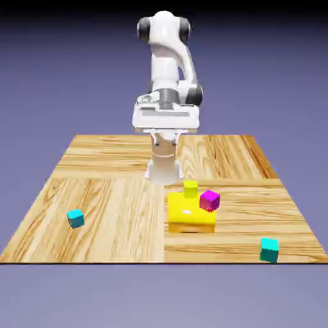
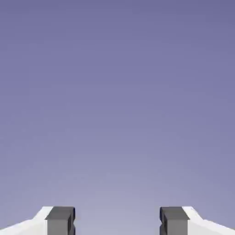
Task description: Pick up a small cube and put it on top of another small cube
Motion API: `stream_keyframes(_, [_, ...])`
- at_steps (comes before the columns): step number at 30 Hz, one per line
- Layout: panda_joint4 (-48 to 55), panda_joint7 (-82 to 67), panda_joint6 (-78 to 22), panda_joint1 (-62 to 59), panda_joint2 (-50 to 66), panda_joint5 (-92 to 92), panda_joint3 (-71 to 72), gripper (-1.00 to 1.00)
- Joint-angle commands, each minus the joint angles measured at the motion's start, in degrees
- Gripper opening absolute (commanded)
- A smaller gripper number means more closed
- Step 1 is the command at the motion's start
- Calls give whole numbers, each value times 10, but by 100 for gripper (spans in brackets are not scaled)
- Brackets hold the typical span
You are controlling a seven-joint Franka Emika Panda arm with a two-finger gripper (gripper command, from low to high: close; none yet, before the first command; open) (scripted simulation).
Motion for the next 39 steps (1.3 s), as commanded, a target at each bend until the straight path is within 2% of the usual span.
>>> stream_keyframes(1, [8,-25,-8,-4,19,-1,-10,0])
stream_keyframes(26, [210,-648,-207,-112,481,-26,-270,0])
stream_keyframes(28, [213,-658,-210,-113,489,-26,-275,0])
stream_keyframes(34, [231,-690,-120,-176,596,24,-211,0])
stream_keyframes(35, [231,-690,-120,-176,596,24,-211,-100])
stream_keyframes(39, [221,-671,-172,-140,534,-5,-248,-100])
